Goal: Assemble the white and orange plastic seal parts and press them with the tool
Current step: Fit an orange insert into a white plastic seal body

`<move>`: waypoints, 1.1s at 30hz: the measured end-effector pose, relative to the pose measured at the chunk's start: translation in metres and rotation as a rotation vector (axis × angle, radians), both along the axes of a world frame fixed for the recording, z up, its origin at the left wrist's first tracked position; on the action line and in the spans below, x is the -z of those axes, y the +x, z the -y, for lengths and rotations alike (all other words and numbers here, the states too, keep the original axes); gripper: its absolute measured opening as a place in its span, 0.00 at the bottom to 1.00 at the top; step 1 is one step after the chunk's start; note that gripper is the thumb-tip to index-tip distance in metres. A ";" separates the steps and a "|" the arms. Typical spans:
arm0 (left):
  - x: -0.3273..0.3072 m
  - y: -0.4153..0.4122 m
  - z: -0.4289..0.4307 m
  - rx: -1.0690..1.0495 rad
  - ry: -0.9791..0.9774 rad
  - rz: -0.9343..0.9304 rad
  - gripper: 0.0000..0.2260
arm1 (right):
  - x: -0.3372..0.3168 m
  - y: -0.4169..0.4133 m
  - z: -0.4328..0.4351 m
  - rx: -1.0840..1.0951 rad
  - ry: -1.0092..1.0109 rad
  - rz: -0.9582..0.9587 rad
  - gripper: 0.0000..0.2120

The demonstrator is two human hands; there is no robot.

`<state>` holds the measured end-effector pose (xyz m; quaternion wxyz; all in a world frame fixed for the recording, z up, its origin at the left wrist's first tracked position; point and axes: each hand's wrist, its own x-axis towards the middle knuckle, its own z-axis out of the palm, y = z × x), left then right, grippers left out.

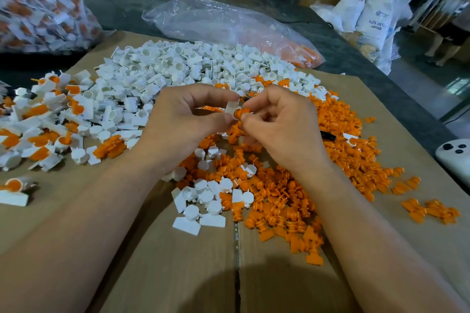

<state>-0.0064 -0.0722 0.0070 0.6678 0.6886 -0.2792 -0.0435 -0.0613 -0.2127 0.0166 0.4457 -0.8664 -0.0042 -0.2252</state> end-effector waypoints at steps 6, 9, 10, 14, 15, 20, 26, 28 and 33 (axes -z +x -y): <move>0.000 0.001 0.000 0.004 -0.034 -0.044 0.15 | 0.001 0.001 0.001 -0.034 0.045 0.026 0.13; 0.000 0.003 -0.001 0.020 -0.121 -0.129 0.10 | 0.000 0.000 0.000 -0.062 0.010 0.057 0.15; 0.000 0.003 -0.002 0.030 -0.138 -0.144 0.09 | 0.000 0.000 0.000 -0.065 0.018 0.069 0.15; 0.000 0.005 -0.003 0.063 -0.175 -0.181 0.09 | 0.001 0.000 0.000 -0.082 0.053 0.119 0.14; 0.001 0.005 -0.003 0.071 -0.187 -0.194 0.09 | 0.002 0.001 0.001 -0.085 0.054 0.127 0.15; 0.001 0.006 -0.003 0.084 -0.214 -0.224 0.07 | 0.003 0.002 0.004 -0.078 0.009 0.131 0.19; 0.000 0.004 -0.002 0.090 -0.190 -0.243 0.08 | 0.004 0.003 0.004 -0.066 -0.008 0.207 0.19; 0.000 0.004 -0.002 0.090 -0.189 -0.249 0.08 | 0.004 0.003 0.004 -0.074 -0.007 0.211 0.19; 0.000 0.004 -0.002 0.107 -0.214 -0.276 0.06 | 0.004 0.004 0.005 -0.106 -0.022 0.237 0.19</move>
